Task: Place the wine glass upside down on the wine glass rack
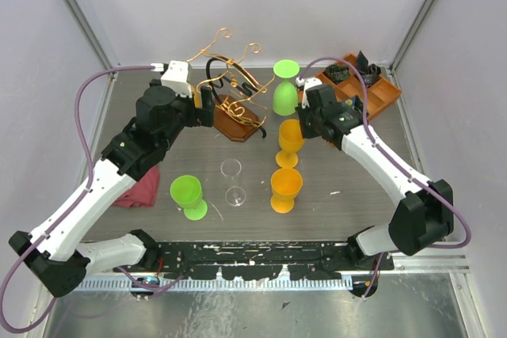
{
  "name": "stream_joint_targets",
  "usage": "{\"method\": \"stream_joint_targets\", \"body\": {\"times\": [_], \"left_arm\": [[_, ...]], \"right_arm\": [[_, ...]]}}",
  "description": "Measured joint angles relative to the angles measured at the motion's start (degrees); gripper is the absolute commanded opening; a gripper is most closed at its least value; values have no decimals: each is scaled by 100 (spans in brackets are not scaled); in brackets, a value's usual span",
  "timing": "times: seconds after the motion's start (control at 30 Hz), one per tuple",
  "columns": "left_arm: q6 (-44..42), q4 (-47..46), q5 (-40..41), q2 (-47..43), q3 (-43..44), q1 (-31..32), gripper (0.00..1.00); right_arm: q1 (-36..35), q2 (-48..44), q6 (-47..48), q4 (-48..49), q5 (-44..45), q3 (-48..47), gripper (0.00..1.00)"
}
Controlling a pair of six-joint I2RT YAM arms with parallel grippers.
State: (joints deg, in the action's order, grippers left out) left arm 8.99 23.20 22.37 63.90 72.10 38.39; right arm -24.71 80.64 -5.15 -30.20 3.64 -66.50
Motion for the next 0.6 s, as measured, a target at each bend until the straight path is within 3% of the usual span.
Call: {"method": "stream_joint_targets", "body": {"times": [0.1, 0.27, 0.4, 0.5, 0.6], "left_arm": [[201, 105, 66, 15, 122, 0, 98], [739, 422, 367, 205, 734, 0, 99], [1178, 468, 588, 339, 986, 0, 98], [1613, 487, 678, 428, 1032, 0, 99], [2179, 474, 658, 490, 1049, 0, 98]], "right_arm": [[-11, -2, 94, -503, 597, -522, 1], [-31, -2, 310, -1285, 2391, -1814, 1], [-17, -26, 680, -1362, 3541, -2763, 1], [-15, -273, 1010, -953, 3709, -2966, 1], [-15, -938, 1401, 111, 3311, -2588, 1]]}}
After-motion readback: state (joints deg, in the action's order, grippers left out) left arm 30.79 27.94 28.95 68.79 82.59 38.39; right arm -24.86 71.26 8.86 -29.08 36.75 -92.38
